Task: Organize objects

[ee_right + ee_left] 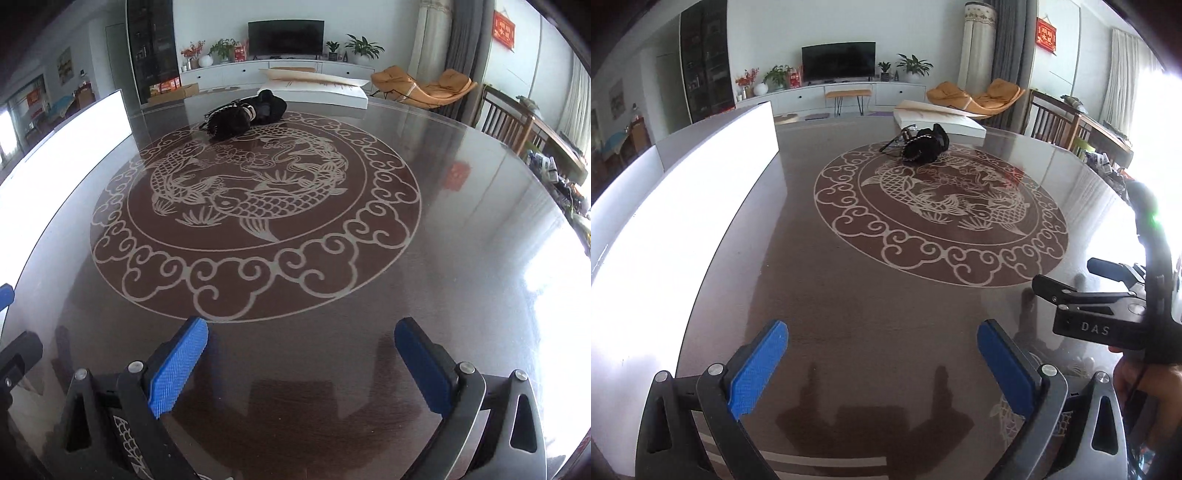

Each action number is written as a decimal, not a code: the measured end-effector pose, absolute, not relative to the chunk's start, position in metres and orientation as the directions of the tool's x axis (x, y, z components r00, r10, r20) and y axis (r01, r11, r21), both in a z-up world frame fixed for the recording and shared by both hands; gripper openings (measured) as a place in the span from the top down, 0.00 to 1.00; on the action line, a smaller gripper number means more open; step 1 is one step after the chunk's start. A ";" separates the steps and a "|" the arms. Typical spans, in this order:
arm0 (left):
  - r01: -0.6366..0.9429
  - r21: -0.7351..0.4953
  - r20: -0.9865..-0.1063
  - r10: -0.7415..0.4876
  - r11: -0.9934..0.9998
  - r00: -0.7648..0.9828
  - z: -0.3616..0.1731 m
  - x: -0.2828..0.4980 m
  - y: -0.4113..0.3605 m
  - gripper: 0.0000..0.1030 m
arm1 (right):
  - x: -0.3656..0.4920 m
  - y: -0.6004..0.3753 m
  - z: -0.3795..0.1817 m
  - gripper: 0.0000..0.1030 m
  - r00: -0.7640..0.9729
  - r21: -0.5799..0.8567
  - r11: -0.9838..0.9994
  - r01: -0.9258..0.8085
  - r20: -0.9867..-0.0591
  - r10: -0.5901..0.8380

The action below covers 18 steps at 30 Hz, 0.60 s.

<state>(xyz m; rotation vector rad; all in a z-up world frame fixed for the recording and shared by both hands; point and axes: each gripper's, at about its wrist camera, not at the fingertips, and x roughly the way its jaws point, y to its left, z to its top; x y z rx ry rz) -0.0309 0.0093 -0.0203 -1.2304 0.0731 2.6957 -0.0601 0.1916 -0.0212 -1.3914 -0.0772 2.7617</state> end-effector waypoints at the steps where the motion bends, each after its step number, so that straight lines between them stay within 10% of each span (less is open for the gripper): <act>1: -0.170 -0.023 -0.754 0.129 -0.985 -0.644 -0.022 -0.035 0.007 0.00 | -0.060 0.189 -0.021 0.02 -0.598 -0.074 -0.997 -0.011 -0.799 0.066; 18: -0.139 0.002 -0.807 0.081 -0.990 -0.585 -0.055 -0.068 -0.002 0.00 | -0.065 0.192 -0.026 0.00 -0.579 -0.010 -0.999 -0.043 -0.815 0.034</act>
